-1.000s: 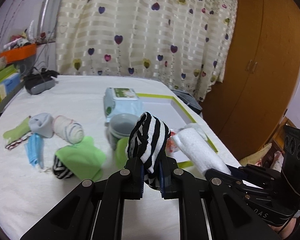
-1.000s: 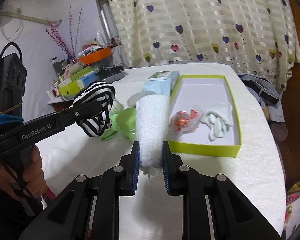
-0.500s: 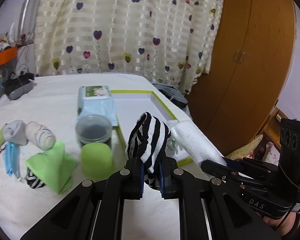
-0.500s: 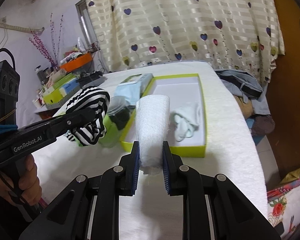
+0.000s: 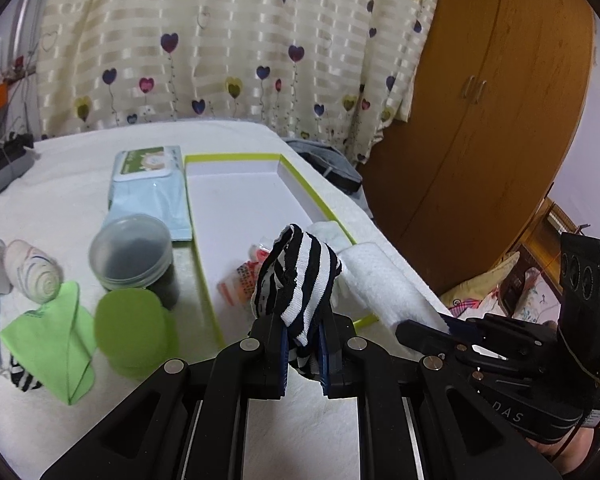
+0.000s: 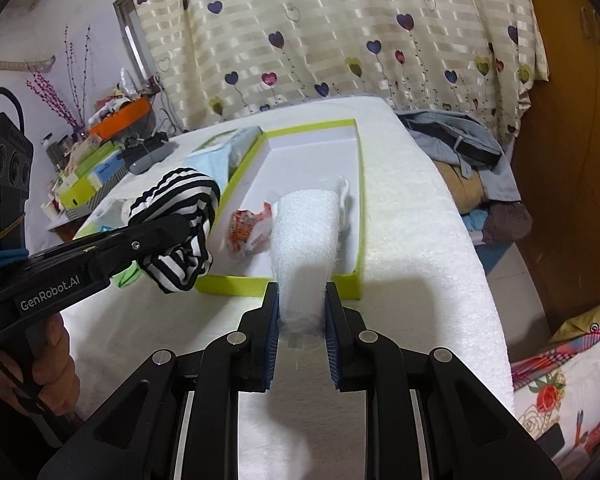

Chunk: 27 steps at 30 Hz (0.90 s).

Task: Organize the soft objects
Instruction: 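Lift and carry the striped sock with the left gripper while the right carries the towel to the box, then open the right gripper in the box while the left gripper releases the striped sock beside it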

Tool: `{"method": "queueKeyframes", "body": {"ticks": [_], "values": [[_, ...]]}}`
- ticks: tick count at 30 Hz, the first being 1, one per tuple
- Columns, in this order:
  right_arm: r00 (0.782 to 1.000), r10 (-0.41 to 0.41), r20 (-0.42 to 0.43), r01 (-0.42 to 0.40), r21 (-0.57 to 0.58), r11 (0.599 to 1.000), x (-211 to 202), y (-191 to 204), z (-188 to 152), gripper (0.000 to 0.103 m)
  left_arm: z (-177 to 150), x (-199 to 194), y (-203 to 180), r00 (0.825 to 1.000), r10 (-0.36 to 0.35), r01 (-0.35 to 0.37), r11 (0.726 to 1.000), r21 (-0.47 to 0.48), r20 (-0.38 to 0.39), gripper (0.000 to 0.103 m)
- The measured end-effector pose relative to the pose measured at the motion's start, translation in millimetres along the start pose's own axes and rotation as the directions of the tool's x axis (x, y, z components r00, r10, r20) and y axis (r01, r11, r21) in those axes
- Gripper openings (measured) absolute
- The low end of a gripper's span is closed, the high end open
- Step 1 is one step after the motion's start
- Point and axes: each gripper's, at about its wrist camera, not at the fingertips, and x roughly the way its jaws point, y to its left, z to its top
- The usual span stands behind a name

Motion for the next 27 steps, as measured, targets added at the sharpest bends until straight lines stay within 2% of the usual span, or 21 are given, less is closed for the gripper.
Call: {"method": "queueKeyframes", "body": {"ticks": [7,19,27], "values": [[0.999,-0.013,-0.045,0.012,-0.031,0.999,13.9,-1.0,15.1,0.021,11.3,22.4,5.7,0.999,0.001,-0.002,1.0,-0.028,-0.041,0.011],[0.997,0.005,-0.072,-0.008,-0.042,0.999,41.5,-3.9,36.7,0.021,24.6,63.5,20.7,0.993,0.028,-0.036,0.997,-0.072,-0.115,0.011],[0.997,0.014,-0.076,-0.017,-0.036,0.999,59.2,-7.2,49.0,0.021,35.3,80.7,25.8,0.991,0.066,-0.075,0.994,-0.077,-0.114,0.011]]}}
